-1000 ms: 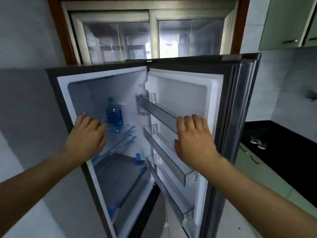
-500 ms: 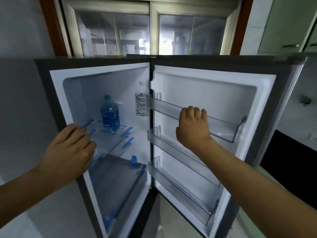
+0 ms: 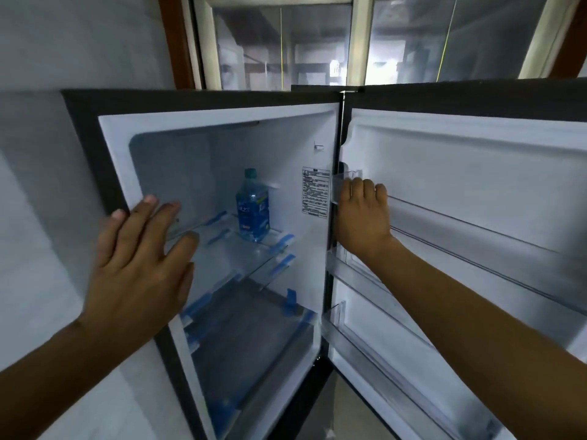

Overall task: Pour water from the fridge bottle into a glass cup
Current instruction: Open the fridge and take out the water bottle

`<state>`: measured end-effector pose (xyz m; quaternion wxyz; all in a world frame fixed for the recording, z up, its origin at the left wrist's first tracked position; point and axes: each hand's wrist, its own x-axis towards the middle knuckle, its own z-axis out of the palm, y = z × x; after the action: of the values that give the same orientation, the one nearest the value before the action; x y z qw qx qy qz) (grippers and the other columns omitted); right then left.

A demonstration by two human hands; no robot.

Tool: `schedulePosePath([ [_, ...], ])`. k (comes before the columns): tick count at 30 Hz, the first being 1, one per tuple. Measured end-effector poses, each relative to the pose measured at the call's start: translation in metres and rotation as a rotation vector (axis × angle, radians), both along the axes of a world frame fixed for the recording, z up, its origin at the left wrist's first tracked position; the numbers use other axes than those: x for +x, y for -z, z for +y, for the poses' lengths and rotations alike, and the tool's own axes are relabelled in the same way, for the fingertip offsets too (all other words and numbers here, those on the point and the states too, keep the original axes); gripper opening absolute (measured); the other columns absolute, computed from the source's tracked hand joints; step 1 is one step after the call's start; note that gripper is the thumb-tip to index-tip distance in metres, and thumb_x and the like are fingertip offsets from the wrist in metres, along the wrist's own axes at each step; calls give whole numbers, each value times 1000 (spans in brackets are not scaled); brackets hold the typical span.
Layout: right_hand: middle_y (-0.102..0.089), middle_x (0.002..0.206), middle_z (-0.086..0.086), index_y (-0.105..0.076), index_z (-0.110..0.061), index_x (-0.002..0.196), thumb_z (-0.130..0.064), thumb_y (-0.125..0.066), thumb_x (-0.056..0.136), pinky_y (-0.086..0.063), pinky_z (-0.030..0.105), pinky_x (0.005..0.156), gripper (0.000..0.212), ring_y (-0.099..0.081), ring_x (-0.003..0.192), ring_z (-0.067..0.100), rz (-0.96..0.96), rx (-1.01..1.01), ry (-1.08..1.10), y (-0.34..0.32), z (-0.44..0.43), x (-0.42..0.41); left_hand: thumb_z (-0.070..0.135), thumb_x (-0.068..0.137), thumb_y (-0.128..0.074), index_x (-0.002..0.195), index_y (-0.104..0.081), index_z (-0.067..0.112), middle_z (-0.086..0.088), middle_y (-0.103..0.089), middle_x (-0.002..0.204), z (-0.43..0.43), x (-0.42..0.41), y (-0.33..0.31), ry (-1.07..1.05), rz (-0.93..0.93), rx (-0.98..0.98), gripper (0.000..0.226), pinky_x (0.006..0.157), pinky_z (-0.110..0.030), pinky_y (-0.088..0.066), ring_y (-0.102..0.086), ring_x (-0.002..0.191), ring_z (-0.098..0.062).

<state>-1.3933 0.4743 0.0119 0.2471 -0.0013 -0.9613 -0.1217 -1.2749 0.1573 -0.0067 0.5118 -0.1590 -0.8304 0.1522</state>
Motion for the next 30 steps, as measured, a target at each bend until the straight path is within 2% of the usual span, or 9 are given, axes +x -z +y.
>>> schedulePosePath([
  [4,-53,134,27,-39,10,142,-17,-58,80,-34,45,108,70,-53,118,38,12,23,-110,5,8,-28,31,88,-55,114,-67,5,-29,-47,143,8,-1,-6,-172,44,19,39,122,-52,-3,-26,144,-47],
  [8,-51,135,28,-39,10,140,-21,-55,84,-31,46,105,66,-49,118,39,56,0,-235,14,22,-43,30,89,-55,117,-64,3,-31,-45,144,14,0,-7,-265,81,0,40,122,-54,-8,-28,142,-48],
  [12,-53,130,26,-41,8,138,-24,-59,83,-30,45,100,66,-49,115,38,93,-73,-304,15,30,-44,32,89,-55,128,-54,-1,-32,-38,146,13,0,-7,-328,119,52,51,122,-55,-11,-24,143,-50],
  [17,-56,122,27,-45,7,133,-25,-63,80,-35,47,95,65,-51,108,39,175,-110,-390,19,41,-49,34,90,-55,135,-44,-3,-33,-36,149,11,-1,-9,-342,123,74,59,122,-59,-14,-22,146,-49],
  [24,-59,117,26,-51,5,127,-26,-70,77,-34,47,91,62,-53,105,40,273,-196,-441,22,45,-54,33,91,-55,137,-45,-5,-31,-39,148,8,-5,-7,-290,165,88,61,123,-56,-12,-8,153,-34],
  [28,-58,119,23,-55,-1,124,-27,-63,83,-37,48,94,49,-53,110,41,414,-340,-630,28,37,-65,32,91,-56,141,-42,-8,-32,-41,146,8,-6,-6,-268,191,80,66,123,-54,-12,-19,149,-42],
  [30,-57,119,20,-55,-1,124,-28,-58,88,-44,45,93,44,-53,109,36,410,-494,-789,37,24,-71,32,91,-58,144,-39,-9,-33,-40,147,9,-7,-6,-266,195,93,69,124,-52,-11,-22,146,-44],
])
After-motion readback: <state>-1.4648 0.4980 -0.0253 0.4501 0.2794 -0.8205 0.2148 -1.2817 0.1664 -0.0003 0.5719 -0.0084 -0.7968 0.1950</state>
